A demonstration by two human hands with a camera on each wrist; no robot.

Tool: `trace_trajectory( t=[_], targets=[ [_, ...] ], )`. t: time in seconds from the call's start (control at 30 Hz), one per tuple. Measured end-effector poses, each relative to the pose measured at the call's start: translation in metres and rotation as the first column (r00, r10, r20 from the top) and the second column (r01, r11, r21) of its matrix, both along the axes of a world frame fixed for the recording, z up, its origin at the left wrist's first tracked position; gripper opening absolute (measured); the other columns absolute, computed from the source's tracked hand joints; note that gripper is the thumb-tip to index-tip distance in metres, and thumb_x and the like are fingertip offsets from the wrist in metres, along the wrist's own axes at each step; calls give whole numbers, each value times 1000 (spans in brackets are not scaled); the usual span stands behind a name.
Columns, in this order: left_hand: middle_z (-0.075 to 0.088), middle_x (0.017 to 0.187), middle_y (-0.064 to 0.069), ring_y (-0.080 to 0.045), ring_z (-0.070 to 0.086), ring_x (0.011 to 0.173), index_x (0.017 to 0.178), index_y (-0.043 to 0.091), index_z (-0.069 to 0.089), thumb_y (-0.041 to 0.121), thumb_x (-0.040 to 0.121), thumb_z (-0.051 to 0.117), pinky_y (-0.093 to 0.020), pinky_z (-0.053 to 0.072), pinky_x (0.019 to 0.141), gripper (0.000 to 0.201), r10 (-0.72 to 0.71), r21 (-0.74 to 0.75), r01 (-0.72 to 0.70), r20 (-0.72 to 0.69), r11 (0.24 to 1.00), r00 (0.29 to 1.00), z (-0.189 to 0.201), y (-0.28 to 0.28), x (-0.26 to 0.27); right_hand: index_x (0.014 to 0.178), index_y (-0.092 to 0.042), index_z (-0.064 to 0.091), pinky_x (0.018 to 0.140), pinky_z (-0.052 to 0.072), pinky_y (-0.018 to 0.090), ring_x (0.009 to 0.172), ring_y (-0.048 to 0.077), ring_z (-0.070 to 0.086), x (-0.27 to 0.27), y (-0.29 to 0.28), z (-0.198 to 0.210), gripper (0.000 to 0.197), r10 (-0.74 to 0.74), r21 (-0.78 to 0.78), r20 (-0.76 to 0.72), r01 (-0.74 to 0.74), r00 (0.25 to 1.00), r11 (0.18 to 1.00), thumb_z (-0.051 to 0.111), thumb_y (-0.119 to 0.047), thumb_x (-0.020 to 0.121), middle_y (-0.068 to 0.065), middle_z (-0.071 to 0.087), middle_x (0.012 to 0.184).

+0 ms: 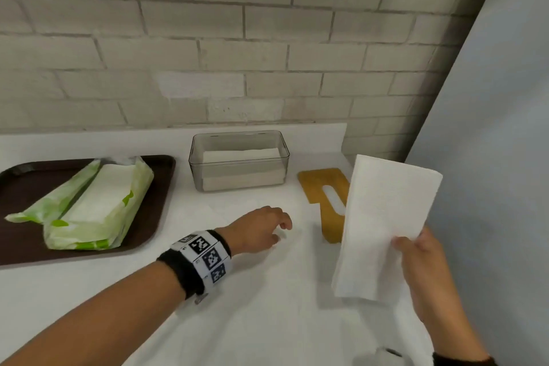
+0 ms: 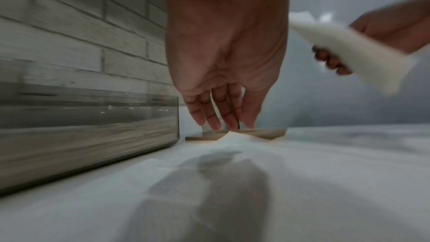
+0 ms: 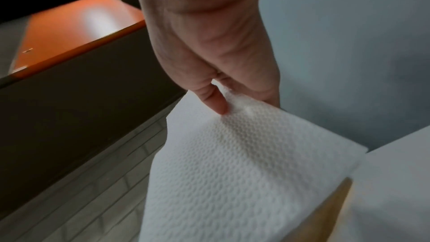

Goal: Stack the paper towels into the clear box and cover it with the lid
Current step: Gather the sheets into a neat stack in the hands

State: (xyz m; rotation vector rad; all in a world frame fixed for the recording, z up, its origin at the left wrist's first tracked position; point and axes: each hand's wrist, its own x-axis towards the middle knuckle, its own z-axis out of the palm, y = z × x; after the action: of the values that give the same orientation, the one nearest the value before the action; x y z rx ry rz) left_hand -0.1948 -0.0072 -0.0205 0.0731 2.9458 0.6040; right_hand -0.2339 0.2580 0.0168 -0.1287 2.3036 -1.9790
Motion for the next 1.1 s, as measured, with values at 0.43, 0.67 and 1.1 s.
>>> trace_trajectory(
  t=[0.43, 0.67, 1.1],
  targets=[
    [50, 129, -3, -24, 43, 117, 128, 15, 51, 7, 76, 72, -35, 39, 91, 57, -397, -234, 473, 308, 849, 865, 6, 16, -77, 95, -13, 59, 73, 40, 39, 91, 31, 55, 10, 90, -43, 33, -183, 54, 144, 177, 973, 983, 42, 14, 86, 20, 63, 103],
    [53, 123, -4, -23, 43, 114, 123, 12, 52, 9, 75, 73, -27, 30, 84, 53, -440, -292, 523, 304, 801, 845, 5, 20, -83, 93, -19, 61, 83, 40, 40, 94, 32, 57, 13, 80, -44, 39, -101, 58, 137, 94, 985, 994, 43, 14, 85, 12, 66, 96],
    [65, 96, -3, -21, 58, 86, 84, 12, 53, 9, 86, 56, -37, 48, 75, 5, -307, -201, 268, -200, 942, 930, 36, -12, -51, 113, -15, 60, 81, 44, 38, 103, 29, 58, -14, 34, -20, 35, 90, 70, 139, -101, 986, 992, 42, 5, 90, 6, 66, 110]
  ],
)
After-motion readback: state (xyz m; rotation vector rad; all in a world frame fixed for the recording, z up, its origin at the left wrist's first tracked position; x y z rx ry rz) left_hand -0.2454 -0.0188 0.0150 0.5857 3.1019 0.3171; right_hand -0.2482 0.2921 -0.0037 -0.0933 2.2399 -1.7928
